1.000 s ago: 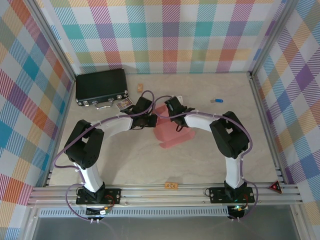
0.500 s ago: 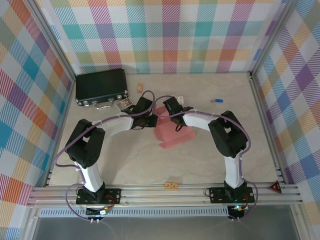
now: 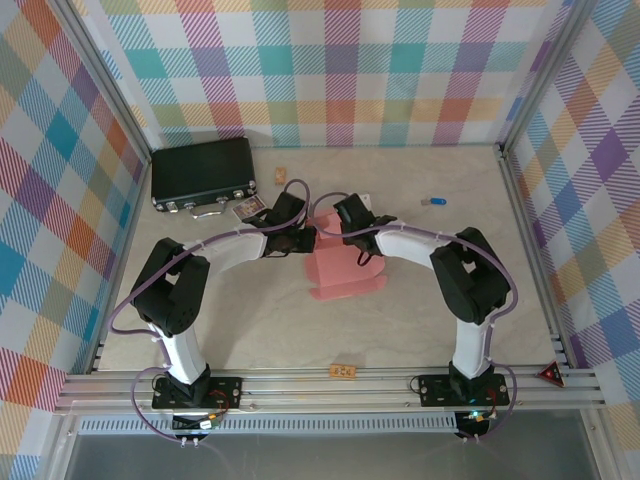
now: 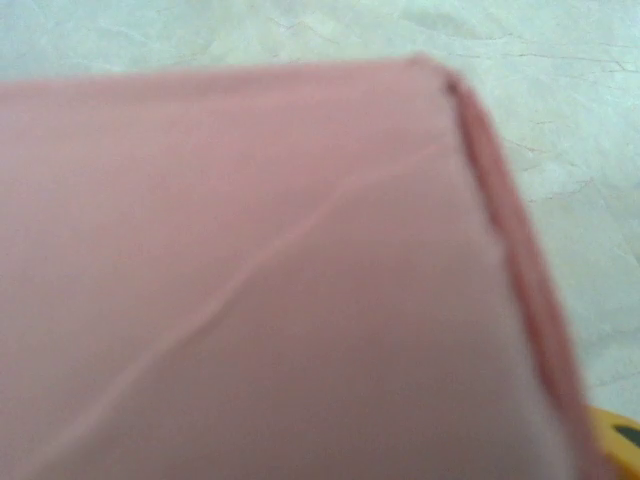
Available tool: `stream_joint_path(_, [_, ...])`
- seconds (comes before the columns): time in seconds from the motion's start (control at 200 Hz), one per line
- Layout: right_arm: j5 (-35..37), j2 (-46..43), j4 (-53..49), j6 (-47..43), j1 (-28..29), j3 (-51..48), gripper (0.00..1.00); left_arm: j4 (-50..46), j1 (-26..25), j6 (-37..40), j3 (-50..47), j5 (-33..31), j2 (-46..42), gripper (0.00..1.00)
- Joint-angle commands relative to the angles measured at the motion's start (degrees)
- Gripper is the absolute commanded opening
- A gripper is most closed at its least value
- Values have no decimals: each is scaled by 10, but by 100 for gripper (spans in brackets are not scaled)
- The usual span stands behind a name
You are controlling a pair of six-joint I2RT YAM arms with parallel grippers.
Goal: Fold the paper box
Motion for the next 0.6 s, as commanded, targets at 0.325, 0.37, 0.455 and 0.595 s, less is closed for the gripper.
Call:
stream_joint_path(0.325, [-142, -195, -41, -31, 1, -113, 79, -20, -5, -128, 37, -13, 15, 0])
stream_joint_path(0.37, [-152, -218, -46, -30, 1, -125, 79, -18, -6, -154, 34, -15, 11, 0])
stream_joint_path(0.455, [-153, -267, -63, -26, 0, -140, 79, -19, -6, -217, 27, -22, -4, 0])
stream_joint_path(0.595, [-130, -339, -111, -19, -11, -146, 78, 21, -6, -344, -7, 7, -41, 0])
